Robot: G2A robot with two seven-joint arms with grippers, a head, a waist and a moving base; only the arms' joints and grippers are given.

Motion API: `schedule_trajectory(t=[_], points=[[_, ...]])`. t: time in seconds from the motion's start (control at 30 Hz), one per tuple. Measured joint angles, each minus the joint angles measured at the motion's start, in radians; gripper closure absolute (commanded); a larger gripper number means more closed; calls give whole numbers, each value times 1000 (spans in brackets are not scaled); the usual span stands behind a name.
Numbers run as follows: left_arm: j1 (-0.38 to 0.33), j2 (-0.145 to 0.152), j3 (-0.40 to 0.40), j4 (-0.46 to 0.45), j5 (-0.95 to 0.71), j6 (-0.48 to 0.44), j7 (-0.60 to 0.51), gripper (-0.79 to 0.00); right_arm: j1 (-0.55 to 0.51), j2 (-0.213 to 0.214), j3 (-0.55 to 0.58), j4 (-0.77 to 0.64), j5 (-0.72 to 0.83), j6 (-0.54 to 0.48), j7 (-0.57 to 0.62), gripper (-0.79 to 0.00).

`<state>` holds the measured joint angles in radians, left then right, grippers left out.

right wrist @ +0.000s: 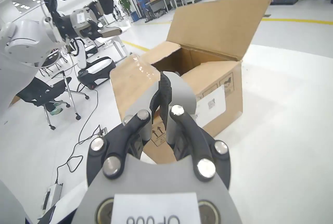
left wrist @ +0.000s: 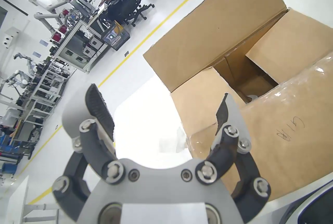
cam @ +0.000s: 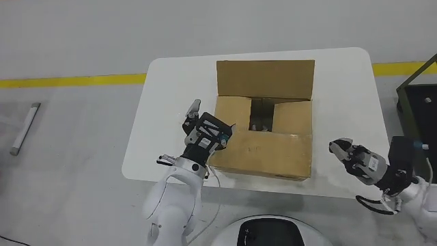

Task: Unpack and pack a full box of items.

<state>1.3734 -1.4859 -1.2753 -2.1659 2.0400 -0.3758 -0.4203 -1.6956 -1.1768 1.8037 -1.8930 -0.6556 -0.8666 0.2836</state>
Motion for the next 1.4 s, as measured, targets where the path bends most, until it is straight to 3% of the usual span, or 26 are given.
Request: schedule_trajectory(t=[0.07,0.17,0.47,0.8,0.9,1.0,1.03,1.4], points=[[-1,0,0,0,0,0,0,-785,35,6,-20,6,57,36,74,-345],[-1,0,0,0,0,0,0,-785,82,14,-43,7,105,62,157,-372],[-1,0,0,0,0,0,0,-785,153,33,-87,31,168,82,286,-379],[-1,0,0,0,0,0,0,-785,187,44,-129,40,123,114,312,-366],[-1,0,0,0,0,0,0,-785,197,46,-145,40,111,119,311,-308],[-1,0,0,0,0,0,0,-785,205,50,-154,33,115,114,309,-43],[-1,0,0,0,0,0,0,-785,205,51,-156,30,121,110,309,0],[2,1,1,1,1,5,9,-785,169,73,-124,-31,228,34,342,0]])
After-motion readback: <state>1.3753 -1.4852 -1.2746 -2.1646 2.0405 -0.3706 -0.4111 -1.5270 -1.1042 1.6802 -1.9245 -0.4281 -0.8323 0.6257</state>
